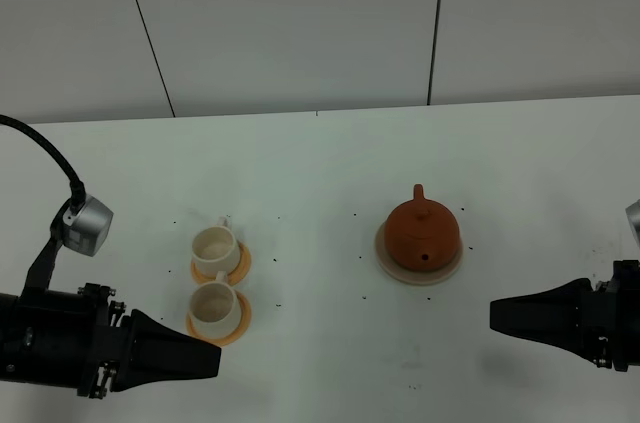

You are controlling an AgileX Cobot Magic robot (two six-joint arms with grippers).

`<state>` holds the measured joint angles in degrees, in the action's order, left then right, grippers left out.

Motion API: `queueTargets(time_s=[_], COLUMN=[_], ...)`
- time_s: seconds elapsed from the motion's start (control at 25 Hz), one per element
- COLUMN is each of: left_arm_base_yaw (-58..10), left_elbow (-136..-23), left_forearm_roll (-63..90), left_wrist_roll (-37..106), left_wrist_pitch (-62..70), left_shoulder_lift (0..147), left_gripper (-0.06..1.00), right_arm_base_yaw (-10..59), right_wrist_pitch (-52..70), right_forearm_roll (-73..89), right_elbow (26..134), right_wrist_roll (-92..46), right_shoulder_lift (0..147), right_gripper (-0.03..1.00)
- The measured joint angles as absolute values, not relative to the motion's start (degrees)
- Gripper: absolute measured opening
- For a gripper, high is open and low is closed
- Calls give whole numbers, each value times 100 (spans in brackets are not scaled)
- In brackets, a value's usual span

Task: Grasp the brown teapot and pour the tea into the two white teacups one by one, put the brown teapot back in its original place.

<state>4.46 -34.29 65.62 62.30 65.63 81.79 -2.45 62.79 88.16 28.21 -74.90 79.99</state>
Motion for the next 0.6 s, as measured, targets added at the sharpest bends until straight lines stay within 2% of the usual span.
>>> queueTargets(time_s=[0.6], left_arm_base_yaw=[446], left_elbow=[-3429], left_forearm_roll=[6657], left_wrist_roll=[6216], left_wrist_pitch=[6563], left_shoulder_lift=[8179], left_gripper=[41], right_arm_base_yaw=[-245], right_wrist_pitch=[6576], right_forearm_roll=[8811], right_elbow=[2821], right_wrist_roll=[-7490], right_shoulder_lift=[7999], right_gripper=[24])
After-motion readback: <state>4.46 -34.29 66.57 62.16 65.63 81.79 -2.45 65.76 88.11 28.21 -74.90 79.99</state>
